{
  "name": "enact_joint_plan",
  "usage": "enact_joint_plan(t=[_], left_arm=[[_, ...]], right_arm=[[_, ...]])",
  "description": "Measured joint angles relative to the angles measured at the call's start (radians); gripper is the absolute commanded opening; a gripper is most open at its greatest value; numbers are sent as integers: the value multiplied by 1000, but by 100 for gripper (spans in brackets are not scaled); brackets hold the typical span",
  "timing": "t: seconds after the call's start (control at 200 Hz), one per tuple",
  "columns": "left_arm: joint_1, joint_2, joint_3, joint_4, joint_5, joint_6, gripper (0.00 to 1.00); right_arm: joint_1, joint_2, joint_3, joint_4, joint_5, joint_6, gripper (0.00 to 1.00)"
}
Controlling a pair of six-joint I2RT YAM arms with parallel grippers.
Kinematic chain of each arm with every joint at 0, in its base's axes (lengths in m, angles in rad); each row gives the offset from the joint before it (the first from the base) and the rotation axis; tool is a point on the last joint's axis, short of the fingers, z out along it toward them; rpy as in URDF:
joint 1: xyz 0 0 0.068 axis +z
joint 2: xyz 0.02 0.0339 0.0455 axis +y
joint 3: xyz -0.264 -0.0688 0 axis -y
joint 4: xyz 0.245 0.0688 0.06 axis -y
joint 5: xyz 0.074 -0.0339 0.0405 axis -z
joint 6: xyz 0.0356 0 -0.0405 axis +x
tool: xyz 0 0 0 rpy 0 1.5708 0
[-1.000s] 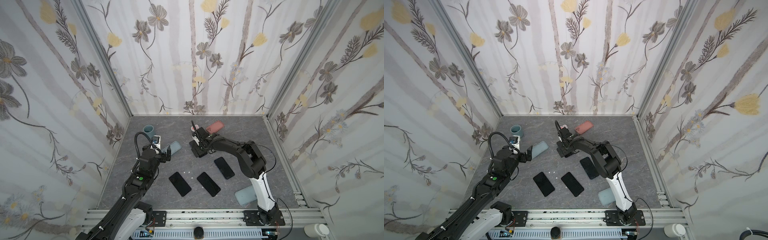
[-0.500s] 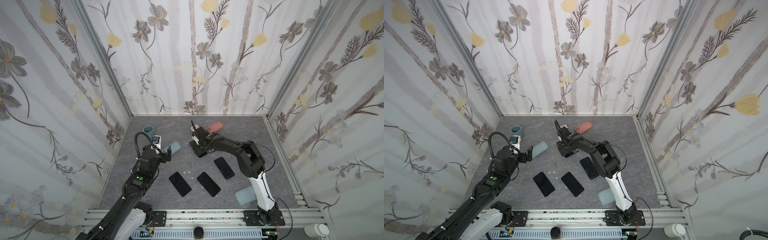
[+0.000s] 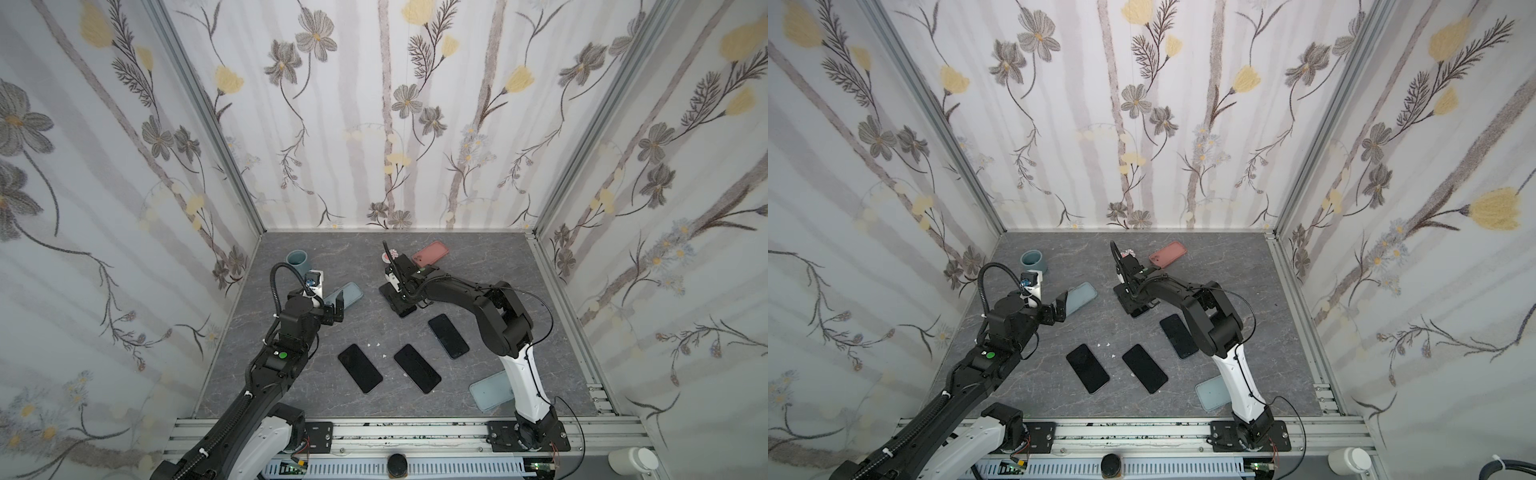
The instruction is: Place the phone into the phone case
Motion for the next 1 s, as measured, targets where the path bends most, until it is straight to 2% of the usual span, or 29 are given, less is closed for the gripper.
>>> enact_joint_plan(t=[0.39,0.659,0.849,0.999], left_arm=[[0,97,99,-56,58,-48,99],[0,180,259,-150,175,-148,94],[1,266,385,-212,294,-241,89],[10,329,404,-219,463,-284,81]], right_arm=[[32,-183,-213,145,5,-55,59],[60,-301,-338,286,50,-121,58],[96,-436,-455,418,43,-188,58],[103,-533,-549,529,-2,-235,58]])
